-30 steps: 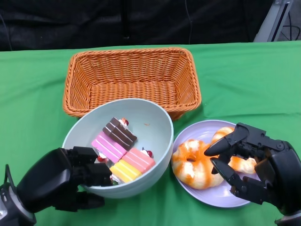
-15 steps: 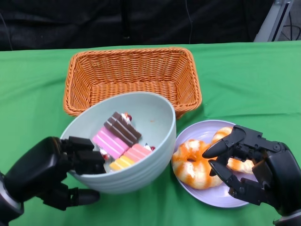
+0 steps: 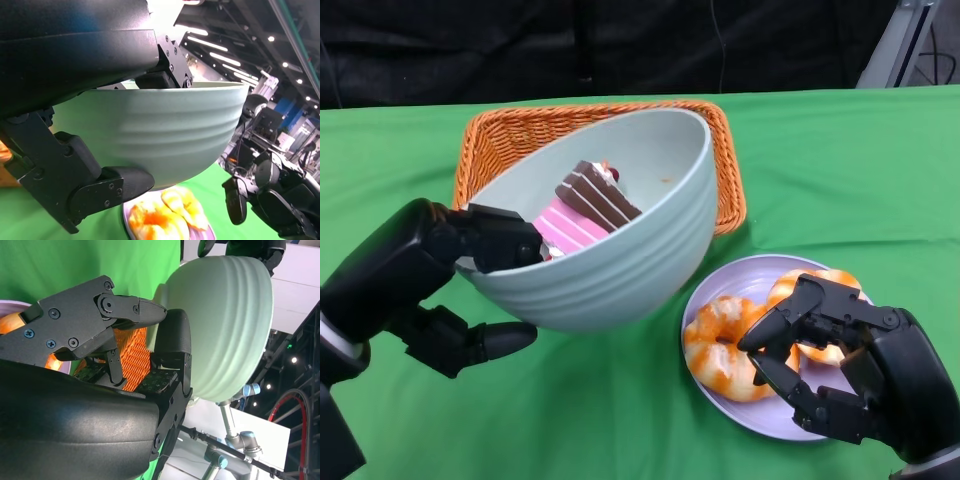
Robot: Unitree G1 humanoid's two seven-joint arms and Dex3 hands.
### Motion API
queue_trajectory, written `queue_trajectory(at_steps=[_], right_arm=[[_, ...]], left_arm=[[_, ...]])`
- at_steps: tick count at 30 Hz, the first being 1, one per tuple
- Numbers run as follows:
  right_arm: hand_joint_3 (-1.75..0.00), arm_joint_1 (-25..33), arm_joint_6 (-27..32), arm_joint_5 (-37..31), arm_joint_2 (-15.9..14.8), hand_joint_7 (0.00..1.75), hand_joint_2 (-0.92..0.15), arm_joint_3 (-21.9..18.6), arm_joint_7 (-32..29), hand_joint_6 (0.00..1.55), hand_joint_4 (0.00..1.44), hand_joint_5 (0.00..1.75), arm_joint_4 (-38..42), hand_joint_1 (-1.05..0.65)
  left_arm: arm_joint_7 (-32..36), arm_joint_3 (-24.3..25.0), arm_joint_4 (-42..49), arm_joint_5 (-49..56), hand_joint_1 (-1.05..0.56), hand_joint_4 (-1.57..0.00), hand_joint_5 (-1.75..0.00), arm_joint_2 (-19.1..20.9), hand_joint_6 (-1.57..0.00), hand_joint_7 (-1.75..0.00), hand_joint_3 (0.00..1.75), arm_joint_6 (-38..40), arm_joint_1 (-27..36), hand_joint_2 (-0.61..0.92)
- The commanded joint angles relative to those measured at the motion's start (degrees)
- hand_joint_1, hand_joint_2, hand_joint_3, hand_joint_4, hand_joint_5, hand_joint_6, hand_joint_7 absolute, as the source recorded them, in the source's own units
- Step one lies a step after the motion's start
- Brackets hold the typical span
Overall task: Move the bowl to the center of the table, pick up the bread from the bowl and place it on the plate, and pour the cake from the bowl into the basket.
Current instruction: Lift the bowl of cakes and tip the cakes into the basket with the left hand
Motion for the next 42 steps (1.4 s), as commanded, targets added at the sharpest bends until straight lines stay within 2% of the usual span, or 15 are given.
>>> queue_trajectory(at_steps=[1,6,11,14,17,20,24,27,32,35,39,42], right_arm=[[-0.55,0.44,-0.34,-0.04,0.04,1.22,-0.73,0.49,-0.07,0.70,0.74,1.52,-0.47,-0.31],[-0.60,0.85,-0.12,-0.51,-0.27,1.25,-0.71,1.25,0.03,0.70,0.73,1.54,-0.68,-0.30],[-0.61,1.44,0.72,-0.15,-0.49,1.28,-0.72,2.58,1.21,0.66,0.70,1.51,-0.42,-0.28],[-0.61,1.96,1.10,-1.04,-0.60,1.28,-0.72,3.54,1.48,0.66,0.70,1.52,-0.48,-0.28],[-0.62,2.19,1.35,-1.70,-0.71,1.29,-0.72,4.02,1.47,0.67,0.71,1.53,-0.60,-0.29],[-0.63,2.22,1.43,-1.80,-0.70,1.29,-0.71,4.06,1.44,0.67,0.71,1.53,-0.66,-0.29],[-0.65,2.39,1.75,-2.62,-0.55,1.30,-0.70,5.16,1.44,0.69,0.72,1.57,-0.11,-0.27],[-0.67,2.41,1.98,-2.43,-0.63,1.30,-0.69,5.32,1.34,0.70,0.73,1.58,0.01,-0.27],[-0.69,2.19,2.32,-2.91,-0.57,1.31,-0.68,5.71,1.13,0.70,0.73,1.59,0.77,-0.28],[-0.71,2.12,2.14,-3.20,-0.54,1.30,-0.67,5.72,1.05,0.70,0.72,1.60,0.96,-0.28],[-0.72,1.92,1.66,-3.52,-0.34,1.29,-0.67,5.88,0.87,0.70,0.72,1.62,1.59,-0.27],[-0.73,1.74,1.58,-3.80,-0.01,1.30,-0.66,6.09,0.68,0.70,0.73,1.63,1.96,-0.28]], left_arm=[[-1.78,3.57,-1.57,-0.40,-0.02,-0.89,-1.63,-1.86,-0.93,-1.16,1.51,1.60,-1.97,0.23],[-4.45,6.20,-1.77,-0.78,0.01,-0.88,-1.67,-5.15,-0.93,-1.19,1.53,4.26,-4.25,0.23],[-8.43,8.33,1.87,-4.80,0.00,-0.89,-1.68,-10.20,-0.82,-1.37,1.38,10.67,-10.42,0.41],[-11.06,9.77,6.63,-5.80,0.00,-0.87,-1.70,-12.92,-0.78,-1.43,1.24,12.39,-14.57,0.51],[-12.27,11.13,9.08,-5.15,0.00,-0.86,-1.72,-14.43,-0.76,-1.44,1.17,12.59,-16.36,0.55],[-13.37,12.28,9.84,-4.76,0.00,-0.85,-1.72,-15.22,-0.76,-1.45,1.15,12.29,-16.70,0.56],[-12.06,13.02,16.03,-3.00,-0.05,-0.86,-1.71,-18.90,-0.77,-1.43,1.16,16.23,-22.41,0.55],[-12.88,13.93,17.74,-2.78,-0.07,-0.87,-1.70,-20.25,-0.78,-1.40,1.21,16.68,-23.80,0.52],[-12.95,15.50,25.18,-3.56,-0.12,-0.84,-1.72,-24.69,-0.77,-1.39,1.22,21.55,-29.63,0.51],[-13.58,16.53,26.66,-3.44,-0.13,-0.82,-1.73,-25.49,-0.76,-1.40,1.22,21.99,-30.54,0.51],[-14.55,18.36,29.52,-5.39,-0.14,-0.82,-1.75,-28.73,-0.78,-1.44,1.22,26.58,-32.54,0.51],[-14.82,19.33,31.01,-6.08,-0.15,-0.80,-1.75,-30.57,-0.74,-1.50,1.21,30.41,-33.56,0.53]])
